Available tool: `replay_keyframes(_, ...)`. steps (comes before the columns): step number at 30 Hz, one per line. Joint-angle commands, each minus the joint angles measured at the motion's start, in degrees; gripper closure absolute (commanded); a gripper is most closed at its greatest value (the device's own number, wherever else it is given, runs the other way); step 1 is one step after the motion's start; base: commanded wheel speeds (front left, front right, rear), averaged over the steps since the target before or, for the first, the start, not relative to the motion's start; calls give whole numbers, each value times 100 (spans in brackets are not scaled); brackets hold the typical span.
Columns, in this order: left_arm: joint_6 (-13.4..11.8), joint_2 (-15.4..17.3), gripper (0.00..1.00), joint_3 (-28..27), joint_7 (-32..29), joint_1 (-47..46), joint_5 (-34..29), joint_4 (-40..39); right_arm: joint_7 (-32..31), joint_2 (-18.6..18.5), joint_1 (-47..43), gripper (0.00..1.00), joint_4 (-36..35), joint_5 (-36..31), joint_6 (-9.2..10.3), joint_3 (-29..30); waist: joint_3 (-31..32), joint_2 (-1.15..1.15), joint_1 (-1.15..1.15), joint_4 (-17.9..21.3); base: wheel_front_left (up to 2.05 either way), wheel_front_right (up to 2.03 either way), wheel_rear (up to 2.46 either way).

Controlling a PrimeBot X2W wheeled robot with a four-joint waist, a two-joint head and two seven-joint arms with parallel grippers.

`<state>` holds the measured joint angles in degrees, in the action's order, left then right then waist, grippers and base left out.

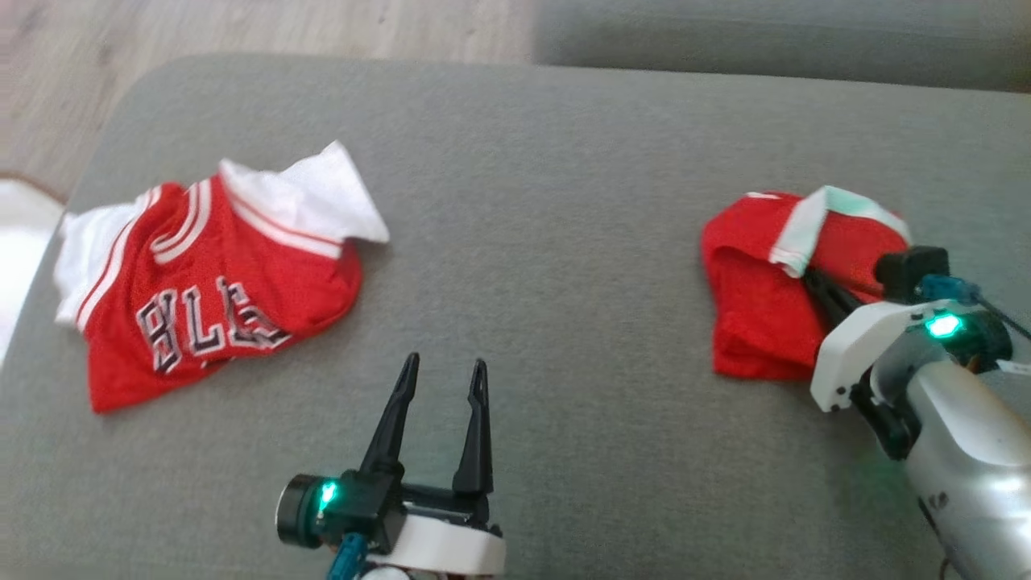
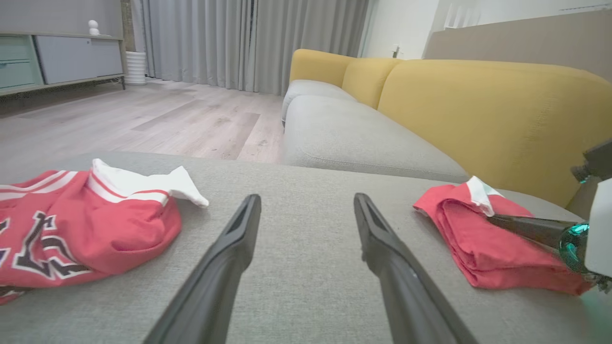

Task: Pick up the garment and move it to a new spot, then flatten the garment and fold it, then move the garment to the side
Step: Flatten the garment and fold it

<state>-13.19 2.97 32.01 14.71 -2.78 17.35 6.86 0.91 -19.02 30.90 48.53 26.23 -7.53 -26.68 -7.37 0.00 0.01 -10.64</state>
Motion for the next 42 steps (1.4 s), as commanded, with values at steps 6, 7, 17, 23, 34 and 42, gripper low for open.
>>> replay_keyframes(6, -145, -9, 0, -33, 29, -340, 70, -281, 990, -49, 661, 100, 145, -9, 4, 168, -350, 0, -1, -385, 0, 0, 0)
replay_keyframes(7, -159, -9, 0, -31, 29, -350, 70, -291, 1225, -26, 740, 100, 113, -73, 4, 257, -352, 0, -1, -382, 0, 0, 0)
replay_keyframes(17, -252, -9, 0, -373, 29, -121, -69, -263, 1407, 763, -1140, 0, -3073, -995, 4, 2230, 198, 0, -1, 240, 0, 0, 0)
replay_keyframes(23, -175, -9, 0, -788, 29, 301, -228, -247, 1408, 971, -2696, 0, -4407, -1097, 4, 2396, 774, 0, -1, 819, 0, 0, 0)
replay_keyframes(34, -83, -9, 0, -1111, 29, 1208, -421, -422, 1409, 756, -4073, 0, -4362, -929, 4, 2192, 1432, 0, -1, 1361, 0, 0, 0)
replay_keyframes(42, 3, -9, 0, -1188, 29, 1346, -461, -202, 1409, 798, -4085, 0, -3842, -946, 4, 2190, 1638, 0, -1, 1287, 0, 0, 0)
